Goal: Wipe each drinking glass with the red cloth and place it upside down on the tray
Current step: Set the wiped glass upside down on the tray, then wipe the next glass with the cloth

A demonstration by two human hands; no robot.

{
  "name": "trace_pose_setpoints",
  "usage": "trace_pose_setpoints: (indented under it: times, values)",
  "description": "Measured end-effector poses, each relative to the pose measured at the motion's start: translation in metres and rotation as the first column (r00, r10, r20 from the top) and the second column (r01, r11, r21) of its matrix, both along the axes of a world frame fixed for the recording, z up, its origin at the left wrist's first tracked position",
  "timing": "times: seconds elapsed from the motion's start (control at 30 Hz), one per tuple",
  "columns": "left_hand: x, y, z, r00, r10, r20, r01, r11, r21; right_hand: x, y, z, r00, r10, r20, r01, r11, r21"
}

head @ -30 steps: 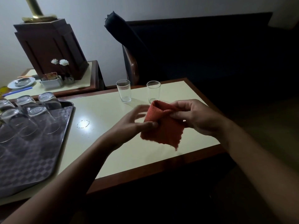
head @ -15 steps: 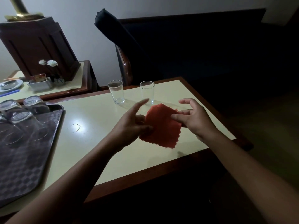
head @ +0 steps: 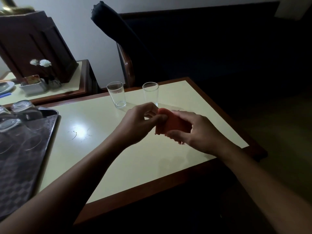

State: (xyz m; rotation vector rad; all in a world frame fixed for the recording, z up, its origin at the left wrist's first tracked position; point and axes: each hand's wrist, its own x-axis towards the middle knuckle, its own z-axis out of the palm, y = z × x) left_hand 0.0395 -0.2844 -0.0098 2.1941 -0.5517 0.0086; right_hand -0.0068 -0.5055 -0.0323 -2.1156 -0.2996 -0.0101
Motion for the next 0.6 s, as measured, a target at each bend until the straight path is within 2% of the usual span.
trace_pose_setpoints:
  times: [0.1,0.2,0.3,0.43,0.6]
  values:
    - [0.013,-0.007,-0.005,0.993,-0.01,-0.115,-0.001,0.995,-0.097,0.009,-0.003,-0.008,0.99,-0.132,0.046,0.13,0.991,0.04]
    - [0.041,-0.013,-0.024,0.964,0.19,-0.187,-0.217,0.966,-0.139,0.021,-0.011,-0.013,0.975,-0.217,0.043,0.214,0.975,0.068]
    - [0.089,-0.014,-0.049,0.897,0.381,-0.224,-0.408,0.909,-0.09,0.028,-0.024,-0.018,0.964,-0.261,0.047,0.257,0.963,0.082]
    - [0.143,-0.019,-0.074,0.856,0.416,-0.306,-0.455,0.888,-0.066,0.033,-0.042,-0.017,0.951,-0.307,0.027,0.302,0.946,0.12]
    - [0.175,-0.036,-0.09,0.876,0.425,-0.227,-0.465,0.87,-0.165,0.035,-0.058,-0.013,0.962,-0.272,-0.032,0.273,0.942,0.195]
